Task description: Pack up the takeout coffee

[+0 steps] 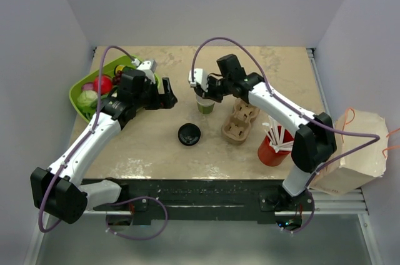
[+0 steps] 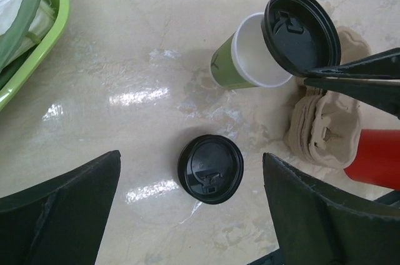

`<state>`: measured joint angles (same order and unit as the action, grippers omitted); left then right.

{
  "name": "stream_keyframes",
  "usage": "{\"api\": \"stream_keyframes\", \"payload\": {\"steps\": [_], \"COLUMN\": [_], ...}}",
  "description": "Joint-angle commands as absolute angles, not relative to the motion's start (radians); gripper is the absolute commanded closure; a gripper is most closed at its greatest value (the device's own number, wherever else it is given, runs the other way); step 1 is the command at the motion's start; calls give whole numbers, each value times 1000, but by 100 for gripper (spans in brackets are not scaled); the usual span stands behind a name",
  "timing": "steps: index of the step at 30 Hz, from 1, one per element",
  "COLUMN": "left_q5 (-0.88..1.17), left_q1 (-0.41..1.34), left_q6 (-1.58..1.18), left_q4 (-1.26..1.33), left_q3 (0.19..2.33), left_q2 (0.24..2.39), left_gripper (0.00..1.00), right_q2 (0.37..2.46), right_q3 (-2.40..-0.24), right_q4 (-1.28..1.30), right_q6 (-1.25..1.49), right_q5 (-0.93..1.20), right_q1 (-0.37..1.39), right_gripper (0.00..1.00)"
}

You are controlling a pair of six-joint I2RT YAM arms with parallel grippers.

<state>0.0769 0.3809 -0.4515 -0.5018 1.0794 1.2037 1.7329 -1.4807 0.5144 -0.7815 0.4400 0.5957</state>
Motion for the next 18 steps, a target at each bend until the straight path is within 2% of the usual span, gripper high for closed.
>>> {"api": "stream_keyframes", "payload": {"steps": [1,4,8,13,18], "left_q5": [143,193,366,618,732], "left_q1": [380,379,380,380,379], "left_q6": [-428,-408,-335,-223,-259], "left_q4": [-382,-295,-82,374,573], "left_q3": [1074,1049,944,754,747], "left_q2": [1186,1149,1066,951,972], "left_gripper": [0,0,0,0,0], "right_q2": [1632,1576,1500,1467,1382], "right_q3": [-1493,-1480,-1462,-1459,-1381], "right_q4": [419,376,289,161,-170], "right_q6": [-584,-400,-133,277,595], "right_q5": [500,525,714,984,1109], "right_q1": [603,600,554,431,428], "right_gripper": [100,100,100,100,100]}}
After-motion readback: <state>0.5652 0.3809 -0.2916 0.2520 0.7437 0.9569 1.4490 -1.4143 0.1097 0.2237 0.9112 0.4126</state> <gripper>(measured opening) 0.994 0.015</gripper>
